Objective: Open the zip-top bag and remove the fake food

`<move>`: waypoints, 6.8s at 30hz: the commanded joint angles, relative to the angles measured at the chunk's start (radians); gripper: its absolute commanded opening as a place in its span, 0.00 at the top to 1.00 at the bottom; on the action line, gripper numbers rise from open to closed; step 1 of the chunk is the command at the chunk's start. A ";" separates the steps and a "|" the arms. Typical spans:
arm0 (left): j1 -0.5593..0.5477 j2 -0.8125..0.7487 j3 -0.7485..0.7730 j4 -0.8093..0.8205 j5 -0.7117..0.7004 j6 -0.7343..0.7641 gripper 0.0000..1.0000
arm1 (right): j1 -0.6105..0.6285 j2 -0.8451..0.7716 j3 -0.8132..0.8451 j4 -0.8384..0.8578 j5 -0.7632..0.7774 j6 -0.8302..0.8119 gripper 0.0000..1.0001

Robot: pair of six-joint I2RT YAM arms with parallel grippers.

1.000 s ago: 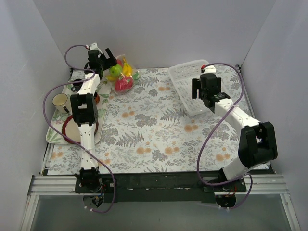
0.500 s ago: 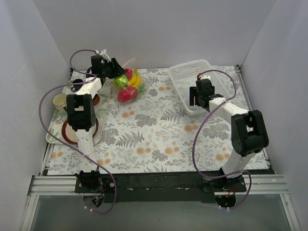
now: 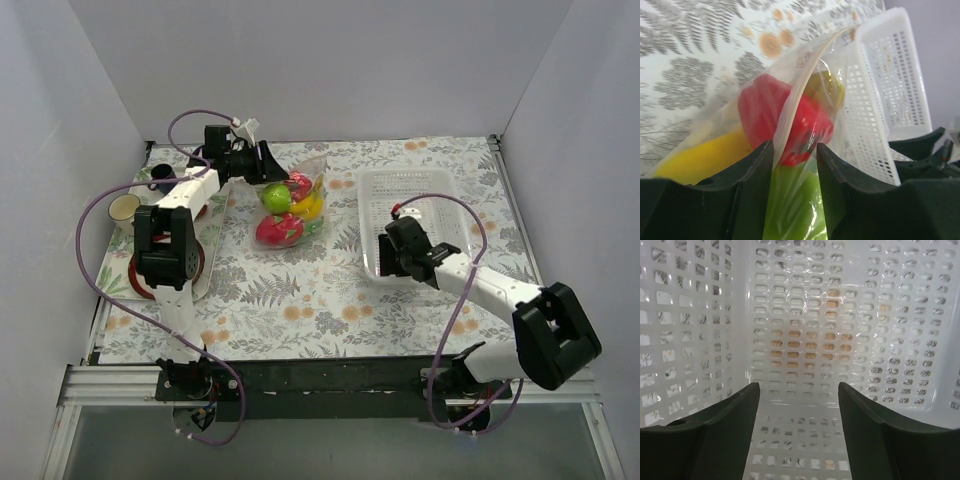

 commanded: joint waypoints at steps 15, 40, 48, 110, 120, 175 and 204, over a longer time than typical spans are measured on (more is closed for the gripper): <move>-0.073 -0.436 -0.172 -0.289 0.211 0.425 0.71 | 0.049 0.051 0.498 0.313 -0.209 -0.529 0.01; 0.180 -0.153 -0.252 0.173 -0.079 -0.236 0.02 | 0.041 0.013 0.380 0.393 -0.376 -0.465 0.01; 0.179 -0.079 -0.185 0.304 -0.141 -0.259 0.02 | 0.041 -0.032 0.320 0.386 -0.379 -0.434 0.01; -0.133 -0.571 -0.111 -0.538 0.351 0.522 0.96 | 0.110 0.080 0.499 0.397 -1.042 -0.476 0.21; -0.145 -0.585 -0.109 -0.587 0.366 0.572 0.96 | 0.125 0.112 0.432 0.392 -1.080 -0.482 0.23; -0.061 -0.573 -0.263 -0.311 0.323 0.902 0.02 | 0.148 0.077 0.562 0.136 -1.064 -0.511 0.99; -0.081 -0.567 -0.263 -0.613 0.616 1.132 0.45 | 0.148 0.091 0.561 0.171 -1.073 -0.473 0.99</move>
